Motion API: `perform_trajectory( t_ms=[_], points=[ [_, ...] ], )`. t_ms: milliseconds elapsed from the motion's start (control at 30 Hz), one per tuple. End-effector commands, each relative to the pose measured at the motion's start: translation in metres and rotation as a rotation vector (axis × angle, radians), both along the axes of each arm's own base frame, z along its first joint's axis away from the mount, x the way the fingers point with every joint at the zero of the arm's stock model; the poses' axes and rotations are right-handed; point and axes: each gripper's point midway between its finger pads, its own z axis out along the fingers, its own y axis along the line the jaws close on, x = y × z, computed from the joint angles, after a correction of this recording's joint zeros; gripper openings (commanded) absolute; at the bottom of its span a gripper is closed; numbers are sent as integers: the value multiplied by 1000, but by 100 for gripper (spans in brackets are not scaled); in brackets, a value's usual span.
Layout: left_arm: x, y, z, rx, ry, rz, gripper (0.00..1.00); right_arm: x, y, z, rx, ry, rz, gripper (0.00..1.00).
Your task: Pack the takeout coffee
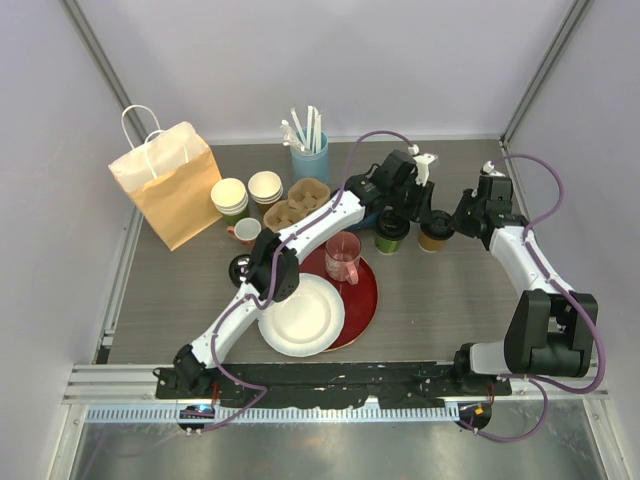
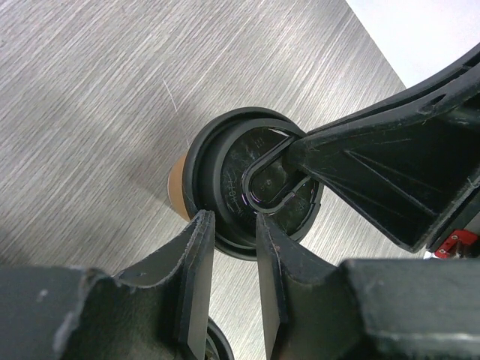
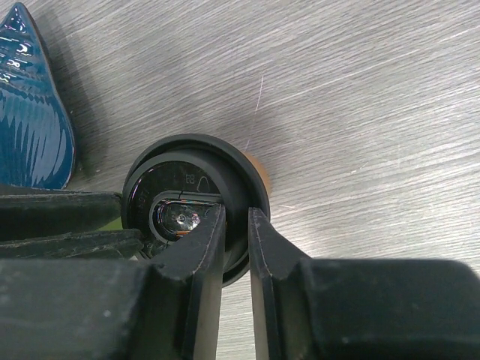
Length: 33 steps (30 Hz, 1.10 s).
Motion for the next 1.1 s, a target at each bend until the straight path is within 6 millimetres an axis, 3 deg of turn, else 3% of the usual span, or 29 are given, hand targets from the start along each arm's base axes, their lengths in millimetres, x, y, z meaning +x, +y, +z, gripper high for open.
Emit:
perform_trajectory(
  t_ms=[0, 233, 467, 600, 767, 800, 1067],
  points=[
    [-5, -4, -20, 13, 34, -2, 31, -7, 1, -20, -7, 56, 12, 21],
    [-12, 1, -49, 56, 97, -3, 25, -14, 0, -38, -11, 113, 10, 15],
    [-34, 12, -81, 110, 229, -5, 22, -49, 1, -74, 1, 224, -22, 13],
    [-43, 15, -92, 123, 280, -15, 22, -55, 2, -84, 8, 246, -23, 13],
    [-49, 26, -116, 171, 317, 3, 22, -53, 1, -79, -2, 244, -21, 12],
    [-50, 27, -121, 177, 326, 6, 22, -53, -8, -77, -42, 242, -49, 12],
    [-53, 38, -152, 252, 354, 29, 21, -47, -13, -46, -68, 184, -65, 11]
  ],
)
